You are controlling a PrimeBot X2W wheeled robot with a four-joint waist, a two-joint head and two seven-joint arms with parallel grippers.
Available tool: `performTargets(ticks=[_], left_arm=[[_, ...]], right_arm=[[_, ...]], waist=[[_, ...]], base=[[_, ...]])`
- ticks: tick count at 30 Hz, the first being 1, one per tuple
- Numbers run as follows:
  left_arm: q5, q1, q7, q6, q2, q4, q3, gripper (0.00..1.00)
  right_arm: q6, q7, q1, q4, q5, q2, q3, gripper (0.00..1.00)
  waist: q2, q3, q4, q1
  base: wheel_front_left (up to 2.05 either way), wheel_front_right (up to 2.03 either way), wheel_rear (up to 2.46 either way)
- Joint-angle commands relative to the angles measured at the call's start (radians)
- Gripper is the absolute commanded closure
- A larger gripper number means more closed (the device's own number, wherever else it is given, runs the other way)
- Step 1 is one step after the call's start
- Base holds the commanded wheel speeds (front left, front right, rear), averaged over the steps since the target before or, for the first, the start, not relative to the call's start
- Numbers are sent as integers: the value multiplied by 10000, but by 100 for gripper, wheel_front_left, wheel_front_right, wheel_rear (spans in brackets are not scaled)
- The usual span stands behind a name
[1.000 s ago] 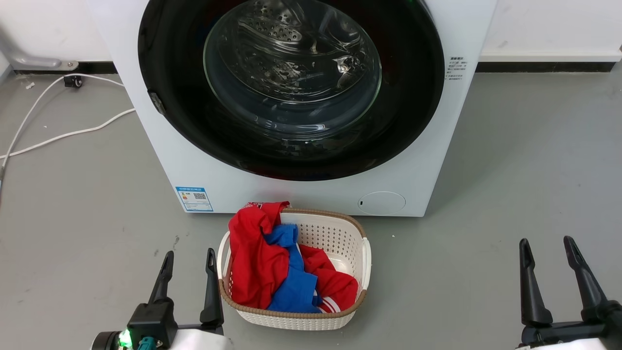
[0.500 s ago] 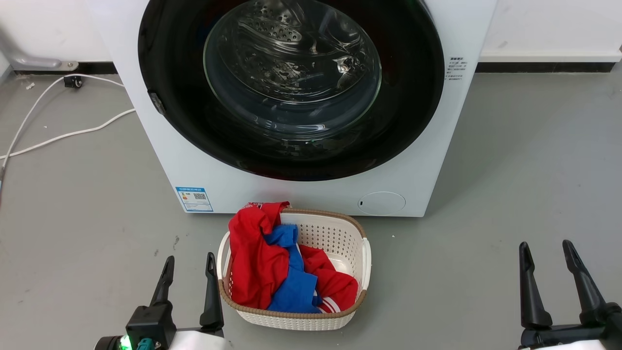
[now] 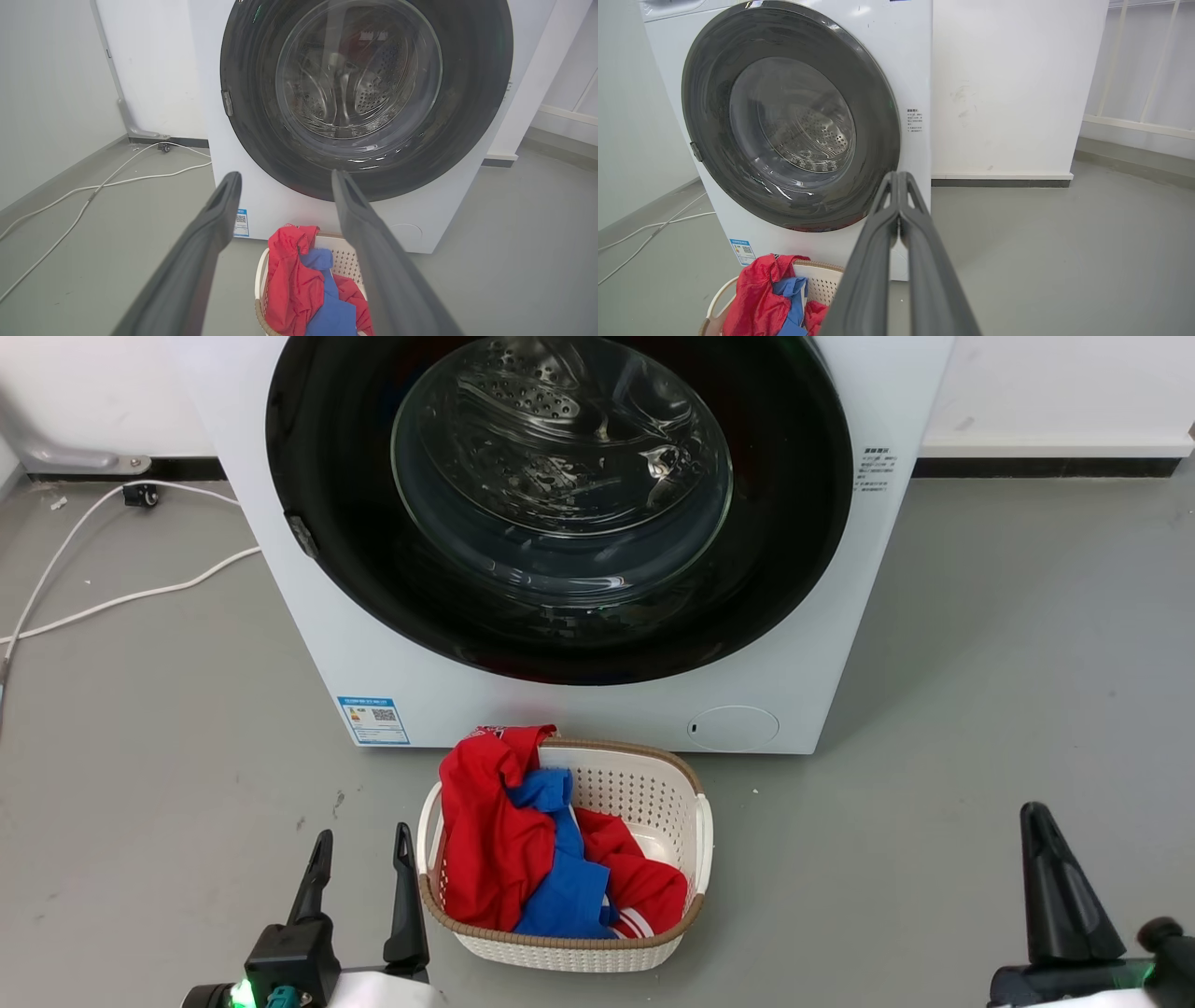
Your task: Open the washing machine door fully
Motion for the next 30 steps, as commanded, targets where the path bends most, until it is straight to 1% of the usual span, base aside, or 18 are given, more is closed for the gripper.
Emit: performTargets(ticks=[1,3,8,9,10,11,13,14,15,17,19,20,23,27,30], left_arm=[[44,62,-28,5,-7,14,6,0],[35,72,-28,-3,-7,14,6,0],[24,74,-28,-28,-7,29,-11,0],[24,74,-28,-28,-7,29,-11,0],[10,76,-28,-30,-7,35,-15,0],[3,79,-28,-33,-7,37,-19,0],[-9,91,-28,-41,-6,43,-11,0],[-13,96,-28,-39,-6,50,-8,0],[-20,103,-28,-37,-6,49,-4,0],[-33,118,-28,-38,-6,53,5,0],[-46,124,-28,-32,-6,43,20,0],[-46,124,-28,-32,-6,43,20,0],[-58,134,-28,-40,-6,47,15,0],[-62,120,-28,-53,-6,45,7,0],[-49,102,-28,-38,-5,34,17,0]], right_arm=[[-3,-21,-117,-112,498,4,-50,100],[-3,-21,-183,-88,1438,2,-215,100],[-1,-21,-292,150,4363,5,-202,100],[-1,-21,-292,150,4363,5,-202,100],[-1,-21,-335,263,5486,-4,-331,100],[-1,-19,-322,375,6148,5,-285,100],[-1,-21,-323,479,7105,1,-335,100],[-1,-19,-307,556,7881,7,-247,100],[-1,-21,-303,500,8244,4,-212,100],[-1,-19,-163,424,9309,10,87,100],[-1,-19,-61,323,10185,4,396,100],[-1,-19,-61,323,10185,4,396,100],[1,-19,68,221,11402,-26,884,100],[1,153,190,-46,12987,-409,1195,100],[1,692,313,-266,14223,-632,1270,100]], waist=[[0,-9,-8,0],[0,-16,-12,0],[0,-34,5,0],[0,-34,5,0],[0,-41,11,0],[0,-47,15,0],[0,-58,17,0],[0,-63,21,0],[0,-67,22,0],[0,-78,20,0],[0,-85,8,0],[0,-85,8,0],[0,-95,-5,0],[0,-91,-16,0],[0,-80,-16,0]], base=[[0,0,0],[0,0,0],[0,0,0],[0,0,0],[0,0,0],[0,0,0],[0,0,0],[0,0,0],[0,0,0],[0,0,0],[0,0,0],[0,0,0],[0,0,0],[0,0,0],[0,0,0]])
